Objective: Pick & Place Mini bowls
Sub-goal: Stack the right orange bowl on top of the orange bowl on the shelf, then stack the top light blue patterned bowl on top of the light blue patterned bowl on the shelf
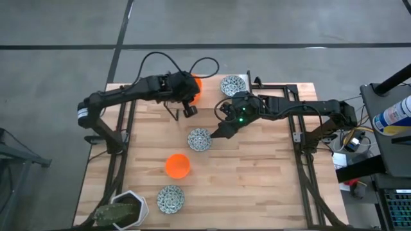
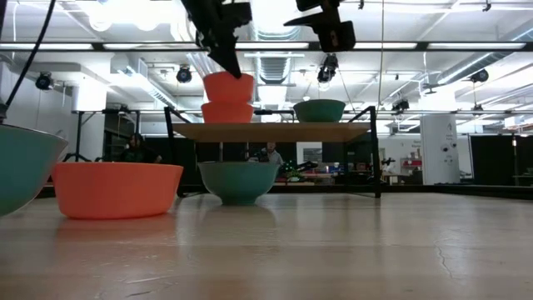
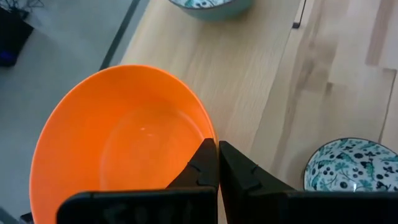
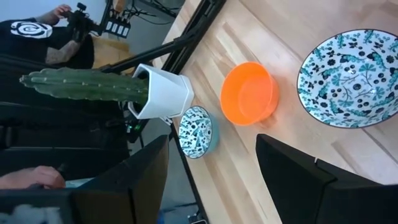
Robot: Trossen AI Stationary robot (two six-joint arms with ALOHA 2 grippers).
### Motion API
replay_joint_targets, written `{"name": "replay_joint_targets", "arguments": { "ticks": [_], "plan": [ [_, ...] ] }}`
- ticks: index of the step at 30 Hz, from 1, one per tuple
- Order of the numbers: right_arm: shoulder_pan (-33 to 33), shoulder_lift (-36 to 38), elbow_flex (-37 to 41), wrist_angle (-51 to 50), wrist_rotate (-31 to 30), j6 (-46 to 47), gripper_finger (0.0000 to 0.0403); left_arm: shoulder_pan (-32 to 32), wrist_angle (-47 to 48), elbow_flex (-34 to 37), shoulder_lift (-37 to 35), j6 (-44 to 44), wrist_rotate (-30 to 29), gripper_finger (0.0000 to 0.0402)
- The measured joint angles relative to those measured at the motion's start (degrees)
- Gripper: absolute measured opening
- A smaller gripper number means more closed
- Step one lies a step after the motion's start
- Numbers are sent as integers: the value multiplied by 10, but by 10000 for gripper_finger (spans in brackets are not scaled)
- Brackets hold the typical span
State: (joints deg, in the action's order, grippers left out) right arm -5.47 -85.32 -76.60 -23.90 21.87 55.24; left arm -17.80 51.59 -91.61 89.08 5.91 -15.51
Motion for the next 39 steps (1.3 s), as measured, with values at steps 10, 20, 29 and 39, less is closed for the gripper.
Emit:
{"name": "replay_joint_targets", "arguments": {
  "ticks": [10,20,29,39],
  "plan": [
    [8,1,0,4,-7,0,237,-20,-1,0,21,-34,-21,0],
    [8,1,0,5,-9,1,236,-39,-7,1,35,-42,7,0],
    [8,1,0,5,-10,1,235,-39,-6,2,55,-80,15,7],
    [8,1,0,5,-11,-12,239,-39,-6,2,54,-91,31,97]
  ]
}}
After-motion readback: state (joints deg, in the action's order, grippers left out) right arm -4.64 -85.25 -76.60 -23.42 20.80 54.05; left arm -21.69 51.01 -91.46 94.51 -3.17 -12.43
